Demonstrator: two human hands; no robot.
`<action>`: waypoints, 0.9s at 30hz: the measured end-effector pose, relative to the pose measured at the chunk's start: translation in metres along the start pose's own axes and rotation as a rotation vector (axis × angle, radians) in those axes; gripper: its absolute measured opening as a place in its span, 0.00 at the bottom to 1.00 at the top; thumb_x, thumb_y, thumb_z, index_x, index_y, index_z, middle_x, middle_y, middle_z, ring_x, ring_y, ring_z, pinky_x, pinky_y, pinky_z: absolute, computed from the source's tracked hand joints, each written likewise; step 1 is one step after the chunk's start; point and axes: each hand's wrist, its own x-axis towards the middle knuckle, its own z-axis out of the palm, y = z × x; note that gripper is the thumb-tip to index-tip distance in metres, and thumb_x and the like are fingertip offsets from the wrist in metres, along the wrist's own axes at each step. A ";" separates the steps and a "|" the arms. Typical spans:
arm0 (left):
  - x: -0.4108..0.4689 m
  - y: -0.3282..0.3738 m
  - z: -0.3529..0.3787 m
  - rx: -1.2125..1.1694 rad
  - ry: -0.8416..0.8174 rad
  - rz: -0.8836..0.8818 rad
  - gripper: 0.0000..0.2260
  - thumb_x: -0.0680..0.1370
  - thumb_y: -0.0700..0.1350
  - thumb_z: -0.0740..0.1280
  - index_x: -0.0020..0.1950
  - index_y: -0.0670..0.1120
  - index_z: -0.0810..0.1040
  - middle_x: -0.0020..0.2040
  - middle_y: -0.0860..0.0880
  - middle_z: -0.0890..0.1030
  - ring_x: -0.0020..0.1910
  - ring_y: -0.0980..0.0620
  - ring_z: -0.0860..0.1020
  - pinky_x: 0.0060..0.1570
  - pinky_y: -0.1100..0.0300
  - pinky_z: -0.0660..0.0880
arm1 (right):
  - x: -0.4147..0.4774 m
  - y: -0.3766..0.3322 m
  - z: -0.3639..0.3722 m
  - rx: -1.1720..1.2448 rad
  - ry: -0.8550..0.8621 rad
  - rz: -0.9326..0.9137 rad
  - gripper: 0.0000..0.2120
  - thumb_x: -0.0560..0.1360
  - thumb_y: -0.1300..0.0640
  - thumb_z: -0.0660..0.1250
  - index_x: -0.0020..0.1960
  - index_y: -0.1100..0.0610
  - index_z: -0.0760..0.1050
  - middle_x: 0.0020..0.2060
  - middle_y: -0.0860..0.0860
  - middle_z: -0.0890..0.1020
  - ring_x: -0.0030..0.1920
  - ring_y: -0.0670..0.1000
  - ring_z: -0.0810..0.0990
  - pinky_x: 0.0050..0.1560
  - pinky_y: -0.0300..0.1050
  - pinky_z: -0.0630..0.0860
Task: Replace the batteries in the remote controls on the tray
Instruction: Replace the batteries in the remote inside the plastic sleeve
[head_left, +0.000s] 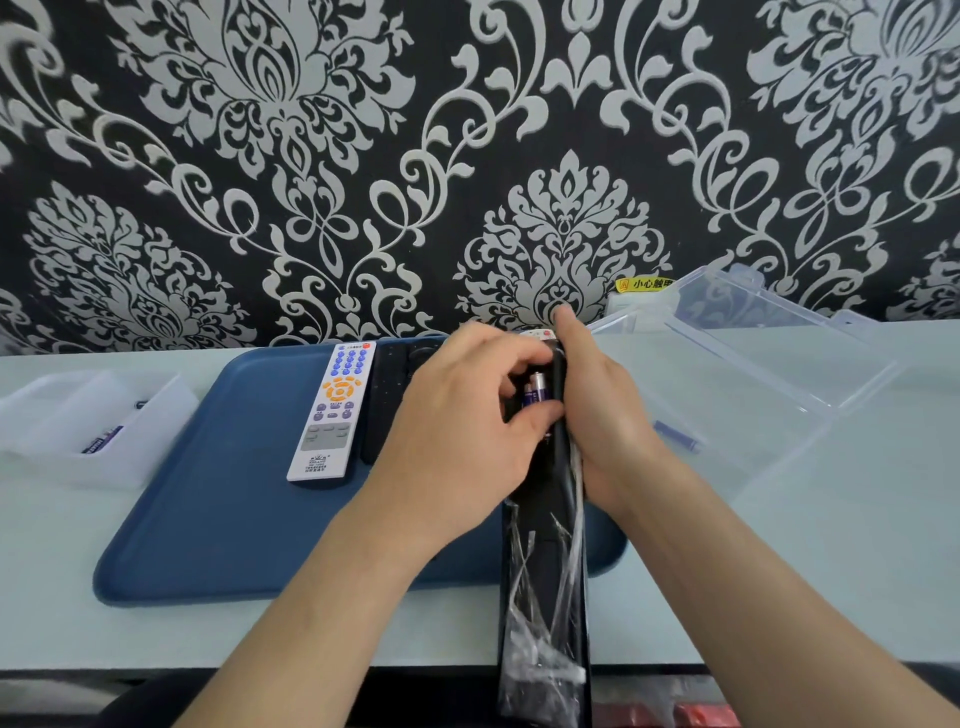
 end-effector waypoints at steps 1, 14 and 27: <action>0.000 0.001 0.001 0.026 0.027 -0.003 0.14 0.70 0.45 0.76 0.55 0.51 0.82 0.49 0.56 0.76 0.38 0.62 0.73 0.42 0.71 0.69 | 0.001 -0.001 -0.001 0.012 0.010 0.001 0.28 0.81 0.43 0.57 0.30 0.56 0.80 0.28 0.52 0.82 0.32 0.51 0.81 0.37 0.45 0.77; 0.007 0.014 -0.028 -1.224 0.124 -0.461 0.16 0.77 0.28 0.55 0.51 0.41 0.80 0.37 0.47 0.75 0.34 0.52 0.75 0.33 0.63 0.74 | 0.010 -0.008 -0.009 0.365 -0.041 0.077 0.12 0.79 0.55 0.65 0.44 0.63 0.77 0.30 0.56 0.76 0.29 0.51 0.77 0.35 0.46 0.82; -0.003 -0.022 -0.045 0.655 -0.047 -0.144 0.18 0.69 0.49 0.73 0.57 0.54 0.76 0.50 0.55 0.71 0.51 0.52 0.68 0.39 0.55 0.73 | 0.018 -0.018 -0.029 0.486 -0.160 -0.092 0.05 0.79 0.58 0.64 0.47 0.58 0.76 0.44 0.56 0.83 0.51 0.57 0.82 0.60 0.56 0.78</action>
